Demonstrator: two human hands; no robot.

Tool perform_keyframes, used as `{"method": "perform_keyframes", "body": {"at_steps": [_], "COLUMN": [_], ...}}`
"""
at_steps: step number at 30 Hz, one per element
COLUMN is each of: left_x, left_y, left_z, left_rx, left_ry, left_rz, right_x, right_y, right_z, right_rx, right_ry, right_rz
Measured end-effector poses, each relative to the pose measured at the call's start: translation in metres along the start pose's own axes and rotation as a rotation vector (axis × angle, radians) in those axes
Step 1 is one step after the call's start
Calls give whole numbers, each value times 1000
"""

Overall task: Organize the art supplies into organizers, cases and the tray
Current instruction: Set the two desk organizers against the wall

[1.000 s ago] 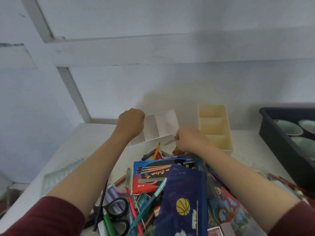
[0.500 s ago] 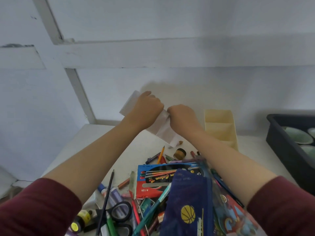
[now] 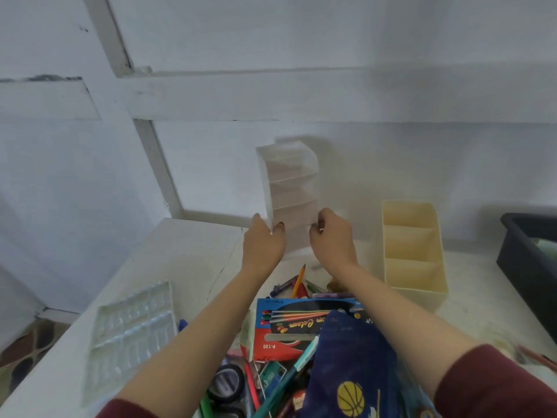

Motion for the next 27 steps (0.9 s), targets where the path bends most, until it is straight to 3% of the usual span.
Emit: {"method": "perform_keyframes", "body": {"at_steps": [2,5,9,12,14,27], "left_x": [0,6,13,13,11,1], "left_y": [-7,-15,-24,-28,-27,-16], "left_z": [0,2,2,1,-2,-37], "left_rx": [-31,-45,-31,-20,2,95], "left_ry": [-61,-107,-183,-200,-219,-214], "left_rz": [-94,-92,-83,-94,-115,-195], "right_x": [0,-5,-19,-25,-27,-31], "right_y": [0,-3,4,20,28,56], "right_z": [-4,-6,-5,-12,-14,9], "right_rx": [68,215,464,744,842,845], "right_ry": [-43,-11,280,549,622,651], "right_rz": [12,-22,-118,-8,58,89]}}
Point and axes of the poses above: each hand's wrist, its own y-axis away from the middle knuckle, its own z-axis out of the back of the hand, x = y × z, the point moved 5 cm from there along -y, towards the middle knuckle, and after that the axes turned 9 degrees about y, right-handed, at the moved point
